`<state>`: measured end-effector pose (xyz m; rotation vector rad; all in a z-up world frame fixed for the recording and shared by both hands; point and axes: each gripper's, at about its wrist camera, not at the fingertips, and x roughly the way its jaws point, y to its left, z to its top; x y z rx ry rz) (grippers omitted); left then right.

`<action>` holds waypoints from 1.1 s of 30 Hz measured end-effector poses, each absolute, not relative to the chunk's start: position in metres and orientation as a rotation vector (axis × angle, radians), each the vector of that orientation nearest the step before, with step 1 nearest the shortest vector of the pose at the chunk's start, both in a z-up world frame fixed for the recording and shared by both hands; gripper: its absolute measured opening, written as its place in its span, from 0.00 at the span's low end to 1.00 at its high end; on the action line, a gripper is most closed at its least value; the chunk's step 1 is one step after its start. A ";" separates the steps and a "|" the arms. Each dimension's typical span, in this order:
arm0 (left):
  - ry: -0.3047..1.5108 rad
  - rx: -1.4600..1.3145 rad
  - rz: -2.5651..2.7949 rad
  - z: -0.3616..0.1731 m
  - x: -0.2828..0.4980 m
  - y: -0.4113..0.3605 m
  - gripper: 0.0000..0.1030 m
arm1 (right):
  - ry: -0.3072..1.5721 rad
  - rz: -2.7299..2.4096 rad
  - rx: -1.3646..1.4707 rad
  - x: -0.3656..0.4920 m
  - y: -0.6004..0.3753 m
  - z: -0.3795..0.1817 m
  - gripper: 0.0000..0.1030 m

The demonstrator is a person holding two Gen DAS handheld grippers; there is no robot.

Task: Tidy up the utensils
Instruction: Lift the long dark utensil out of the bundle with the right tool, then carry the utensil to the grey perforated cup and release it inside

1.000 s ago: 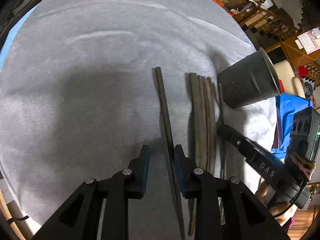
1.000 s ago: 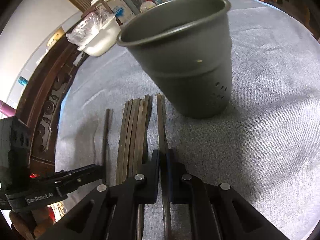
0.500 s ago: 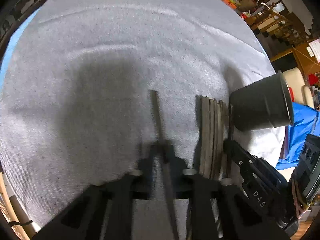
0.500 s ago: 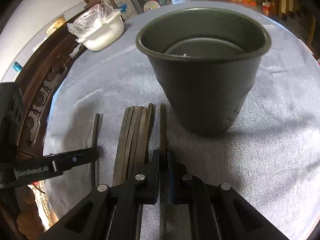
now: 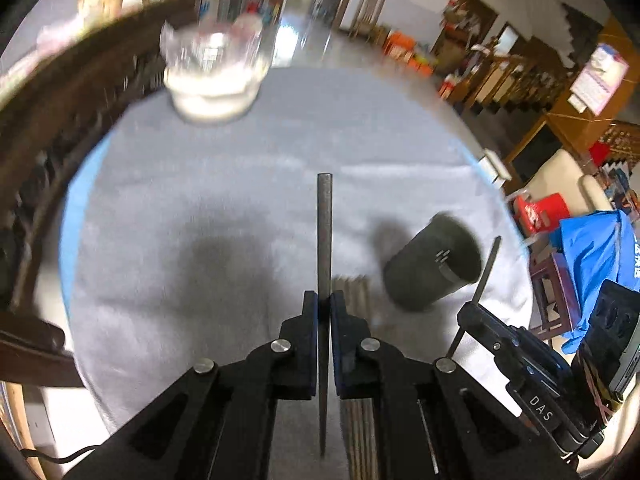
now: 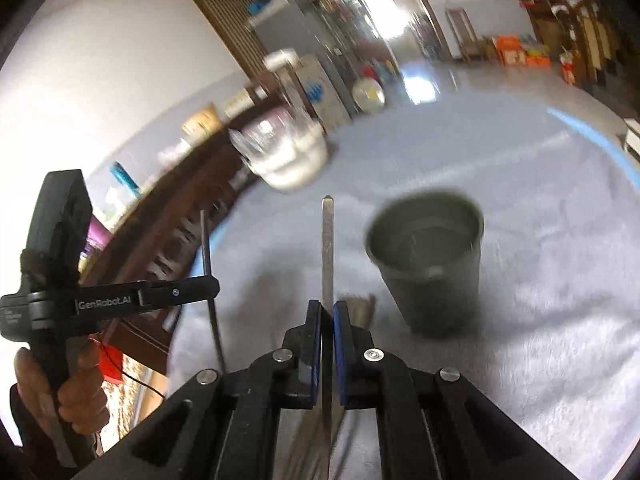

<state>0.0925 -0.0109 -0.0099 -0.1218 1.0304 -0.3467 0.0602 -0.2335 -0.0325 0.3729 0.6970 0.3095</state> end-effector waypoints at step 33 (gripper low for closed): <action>0.829 -0.093 -0.420 0.052 0.136 -0.120 0.06 | 0.263 -0.067 0.301 0.102 -0.275 0.065 0.07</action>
